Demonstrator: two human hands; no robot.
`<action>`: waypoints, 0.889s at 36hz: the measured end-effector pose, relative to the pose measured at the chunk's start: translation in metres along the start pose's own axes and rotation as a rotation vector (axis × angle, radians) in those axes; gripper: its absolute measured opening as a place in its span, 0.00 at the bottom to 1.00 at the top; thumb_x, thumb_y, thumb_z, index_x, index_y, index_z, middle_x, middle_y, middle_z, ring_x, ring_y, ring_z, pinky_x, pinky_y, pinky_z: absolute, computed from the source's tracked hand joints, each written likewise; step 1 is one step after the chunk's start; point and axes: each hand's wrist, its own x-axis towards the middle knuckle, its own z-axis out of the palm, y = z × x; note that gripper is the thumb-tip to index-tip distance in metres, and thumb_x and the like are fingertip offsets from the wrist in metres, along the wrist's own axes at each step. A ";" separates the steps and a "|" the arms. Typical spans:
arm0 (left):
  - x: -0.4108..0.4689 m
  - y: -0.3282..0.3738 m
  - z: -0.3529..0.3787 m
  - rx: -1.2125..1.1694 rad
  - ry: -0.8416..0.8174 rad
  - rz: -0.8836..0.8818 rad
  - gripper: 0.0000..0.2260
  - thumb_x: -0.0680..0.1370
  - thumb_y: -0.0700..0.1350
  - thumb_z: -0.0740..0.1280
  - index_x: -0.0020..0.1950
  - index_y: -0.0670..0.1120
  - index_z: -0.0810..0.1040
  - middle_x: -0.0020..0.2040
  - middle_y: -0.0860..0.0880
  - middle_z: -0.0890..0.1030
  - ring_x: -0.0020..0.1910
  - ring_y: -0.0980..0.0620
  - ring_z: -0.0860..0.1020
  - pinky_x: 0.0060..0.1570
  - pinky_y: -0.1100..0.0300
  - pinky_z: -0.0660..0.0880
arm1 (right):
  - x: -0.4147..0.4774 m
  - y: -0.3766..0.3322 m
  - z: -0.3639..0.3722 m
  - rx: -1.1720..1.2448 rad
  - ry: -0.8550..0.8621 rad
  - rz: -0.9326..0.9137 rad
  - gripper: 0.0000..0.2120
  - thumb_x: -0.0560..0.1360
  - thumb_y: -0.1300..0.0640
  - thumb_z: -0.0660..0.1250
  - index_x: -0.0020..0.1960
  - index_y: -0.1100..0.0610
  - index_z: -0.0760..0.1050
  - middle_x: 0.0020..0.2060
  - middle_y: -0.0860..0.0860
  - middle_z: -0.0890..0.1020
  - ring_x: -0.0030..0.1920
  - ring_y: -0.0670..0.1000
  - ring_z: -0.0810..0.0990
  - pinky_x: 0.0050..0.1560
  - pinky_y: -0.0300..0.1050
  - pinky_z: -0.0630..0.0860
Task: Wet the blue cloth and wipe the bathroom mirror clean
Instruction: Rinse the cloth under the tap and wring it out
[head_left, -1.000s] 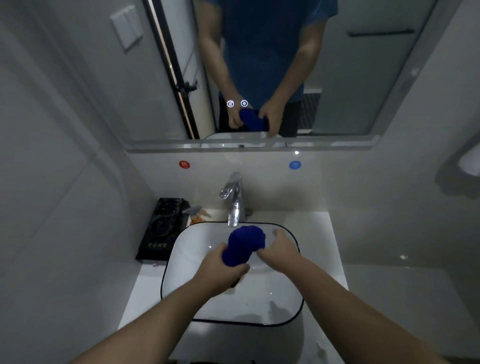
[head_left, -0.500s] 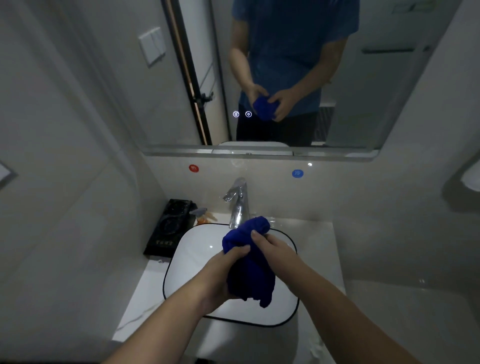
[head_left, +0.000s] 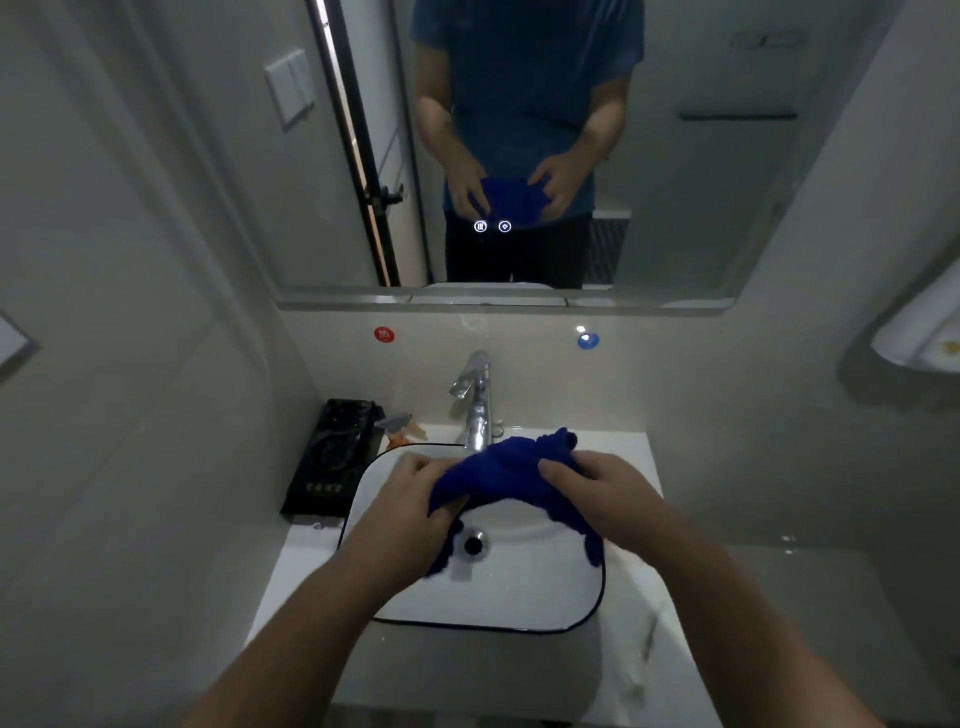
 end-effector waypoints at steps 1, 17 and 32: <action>-0.003 -0.004 -0.007 0.113 0.025 0.036 0.13 0.85 0.48 0.67 0.69 0.60 0.76 0.58 0.58 0.75 0.45 0.54 0.85 0.46 0.52 0.86 | -0.001 -0.003 0.001 0.007 0.025 0.032 0.17 0.83 0.44 0.68 0.46 0.56 0.84 0.39 0.55 0.88 0.40 0.54 0.86 0.50 0.54 0.81; -0.035 0.036 -0.065 0.242 -0.056 0.127 0.08 0.83 0.55 0.63 0.51 0.56 0.81 0.46 0.53 0.83 0.44 0.54 0.82 0.50 0.47 0.81 | -0.049 -0.042 0.060 -0.377 -0.127 -0.091 0.39 0.66 0.29 0.77 0.73 0.34 0.69 0.62 0.39 0.75 0.60 0.42 0.78 0.60 0.45 0.78; -0.050 0.067 -0.080 0.114 -0.131 0.117 0.15 0.85 0.53 0.64 0.41 0.53 0.81 0.37 0.51 0.83 0.34 0.55 0.81 0.41 0.59 0.76 | -0.060 -0.038 0.083 -0.080 0.091 -0.355 0.16 0.78 0.55 0.69 0.65 0.44 0.76 0.57 0.46 0.80 0.53 0.39 0.82 0.49 0.34 0.78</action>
